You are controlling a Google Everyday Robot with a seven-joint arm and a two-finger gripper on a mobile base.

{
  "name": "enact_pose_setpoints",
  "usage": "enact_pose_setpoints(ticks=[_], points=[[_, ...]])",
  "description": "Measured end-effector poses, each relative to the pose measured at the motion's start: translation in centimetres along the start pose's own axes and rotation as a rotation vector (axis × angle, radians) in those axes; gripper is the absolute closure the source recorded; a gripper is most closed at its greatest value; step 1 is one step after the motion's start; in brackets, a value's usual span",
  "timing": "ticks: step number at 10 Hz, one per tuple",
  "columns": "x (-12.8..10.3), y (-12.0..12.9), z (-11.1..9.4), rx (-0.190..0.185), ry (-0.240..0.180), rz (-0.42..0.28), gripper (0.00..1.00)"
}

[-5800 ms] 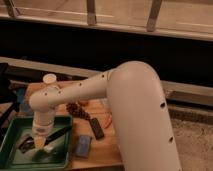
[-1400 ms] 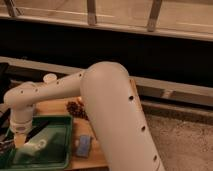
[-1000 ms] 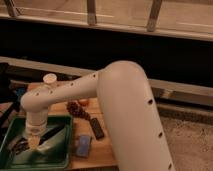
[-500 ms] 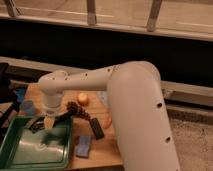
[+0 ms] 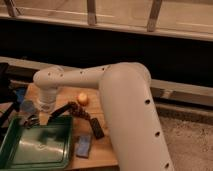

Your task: Wipe tray with brush

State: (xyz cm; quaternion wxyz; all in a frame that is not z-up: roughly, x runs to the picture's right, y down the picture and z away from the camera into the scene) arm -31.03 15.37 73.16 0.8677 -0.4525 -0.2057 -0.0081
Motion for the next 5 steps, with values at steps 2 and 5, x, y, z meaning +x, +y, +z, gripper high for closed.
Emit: enact_pose_setpoints(ticks=[2,5], points=[[-2.1,3.6,2.3,-0.035,-0.020,-0.028,0.82],[-3.4,8.3,4.4,-0.041,-0.045,-0.001,0.82]])
